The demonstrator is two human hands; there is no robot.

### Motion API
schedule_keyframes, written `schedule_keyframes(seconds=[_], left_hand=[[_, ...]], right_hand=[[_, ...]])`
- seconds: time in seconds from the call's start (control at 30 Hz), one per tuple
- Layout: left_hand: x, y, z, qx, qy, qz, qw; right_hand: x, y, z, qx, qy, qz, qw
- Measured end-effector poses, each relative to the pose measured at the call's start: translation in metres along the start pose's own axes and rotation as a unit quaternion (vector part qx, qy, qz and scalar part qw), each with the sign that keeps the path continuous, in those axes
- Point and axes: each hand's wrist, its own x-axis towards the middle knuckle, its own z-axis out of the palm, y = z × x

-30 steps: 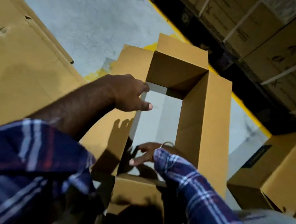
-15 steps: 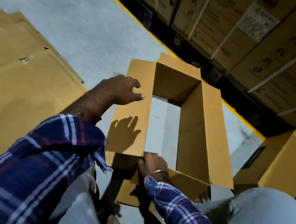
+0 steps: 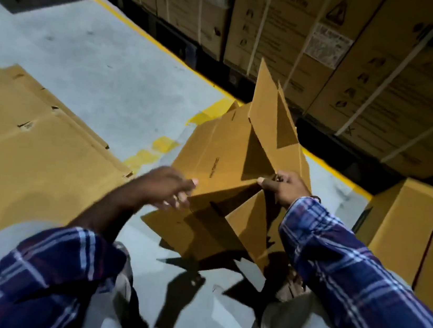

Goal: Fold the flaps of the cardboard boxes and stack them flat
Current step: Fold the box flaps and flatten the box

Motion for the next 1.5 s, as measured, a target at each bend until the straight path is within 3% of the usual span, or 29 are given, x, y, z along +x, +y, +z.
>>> schedule_keyframes(seconds=[0.1, 0.17, 0.4, 0.63, 0.8, 1.0, 1.2, 1.37, 1.5], left_hand=[[-0.008, 0.002, 0.049, -0.020, -0.127, -0.070, 0.989], [-0.004, -0.003, 0.073, -0.086, -0.141, -0.120, 0.979], [0.035, -0.027, 0.079, -0.356, -0.052, -0.201, 0.911], [0.054, -0.043, 0.085, -0.431, -0.032, -0.237, 0.870], [0.075, -0.076, 0.081, -0.512, 0.079, -0.216, 0.827], [0.080, -0.090, 0.076, -0.619, 0.118, -0.219, 0.745], [0.079, -0.054, 0.060, -0.683, 0.156, -0.094, 0.707], [0.075, -0.025, 0.045, -0.696, 0.182, -0.013, 0.694], [0.066, -0.004, 0.046, -0.681, 0.213, 0.033, 0.699]], right_hand=[[-0.010, -0.008, -0.007, 0.041, -0.029, -0.034, 0.998], [-0.016, -0.013, -0.010, 0.057, -0.043, -0.052, 0.996], [-0.012, -0.013, -0.023, 0.025, -0.060, -0.081, 0.995], [0.008, 0.001, -0.009, 0.052, -0.072, -0.075, 0.993], [0.006, 0.007, -0.004, 0.036, -0.082, -0.085, 0.992], [-0.012, 0.000, -0.016, 0.008, -0.109, -0.135, 0.985], [-0.026, -0.013, -0.039, 0.069, -0.120, -0.203, 0.969], [-0.019, -0.015, -0.056, 0.078, -0.095, -0.280, 0.952], [-0.017, -0.003, -0.075, 0.047, -0.108, -0.288, 0.950]])
